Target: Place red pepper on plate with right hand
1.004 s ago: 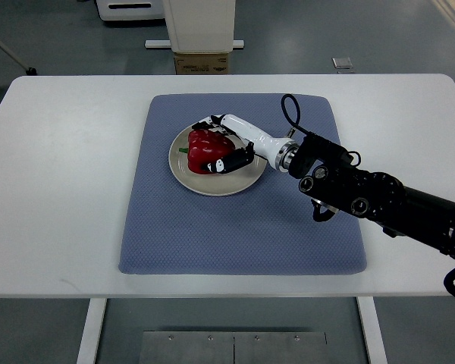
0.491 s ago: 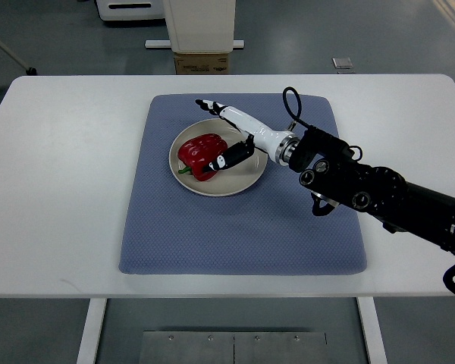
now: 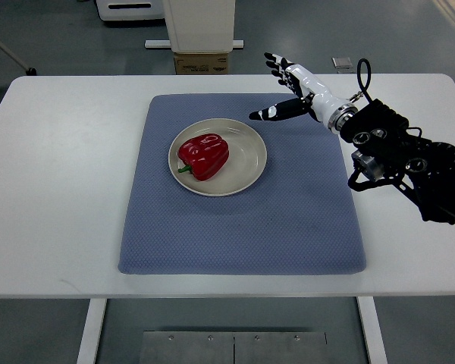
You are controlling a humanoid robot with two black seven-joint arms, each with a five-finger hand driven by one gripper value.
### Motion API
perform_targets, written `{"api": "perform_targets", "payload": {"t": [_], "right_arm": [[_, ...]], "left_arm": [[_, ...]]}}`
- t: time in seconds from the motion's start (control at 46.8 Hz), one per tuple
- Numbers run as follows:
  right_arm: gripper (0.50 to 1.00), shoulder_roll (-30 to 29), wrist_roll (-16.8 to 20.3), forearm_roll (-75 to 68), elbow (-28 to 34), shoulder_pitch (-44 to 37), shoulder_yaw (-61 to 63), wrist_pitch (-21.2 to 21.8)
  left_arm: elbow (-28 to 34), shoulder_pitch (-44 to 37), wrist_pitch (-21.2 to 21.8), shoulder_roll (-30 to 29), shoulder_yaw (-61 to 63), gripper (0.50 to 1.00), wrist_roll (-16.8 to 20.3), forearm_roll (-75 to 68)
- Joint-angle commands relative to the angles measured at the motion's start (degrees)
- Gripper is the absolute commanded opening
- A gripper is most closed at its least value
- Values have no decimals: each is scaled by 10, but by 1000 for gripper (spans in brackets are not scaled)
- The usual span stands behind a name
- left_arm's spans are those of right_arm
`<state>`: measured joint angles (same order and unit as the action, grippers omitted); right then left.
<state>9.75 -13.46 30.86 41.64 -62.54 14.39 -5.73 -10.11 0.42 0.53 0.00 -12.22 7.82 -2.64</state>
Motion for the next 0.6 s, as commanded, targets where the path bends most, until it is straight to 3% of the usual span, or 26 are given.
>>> {"api": "perform_targets", "payload": {"t": [0.0, 0.171, 0.342, 0.577], "right_arm": [[998, 4, 14, -8, 0, 17, 38, -1], [995, 2, 48, -8, -1, 53, 134, -9], [995, -3, 55, -8, -1, 76, 178, -42], [995, -8, 77, -8, 0, 108, 242, -46]], "left_arm": [[0, 0, 0, 0, 0, 1000, 0, 0], [0, 0, 0, 0, 0, 1000, 0, 0], [0, 0, 0, 0, 0, 1000, 0, 0], [0, 0, 0, 0, 0, 1000, 0, 0]]}}
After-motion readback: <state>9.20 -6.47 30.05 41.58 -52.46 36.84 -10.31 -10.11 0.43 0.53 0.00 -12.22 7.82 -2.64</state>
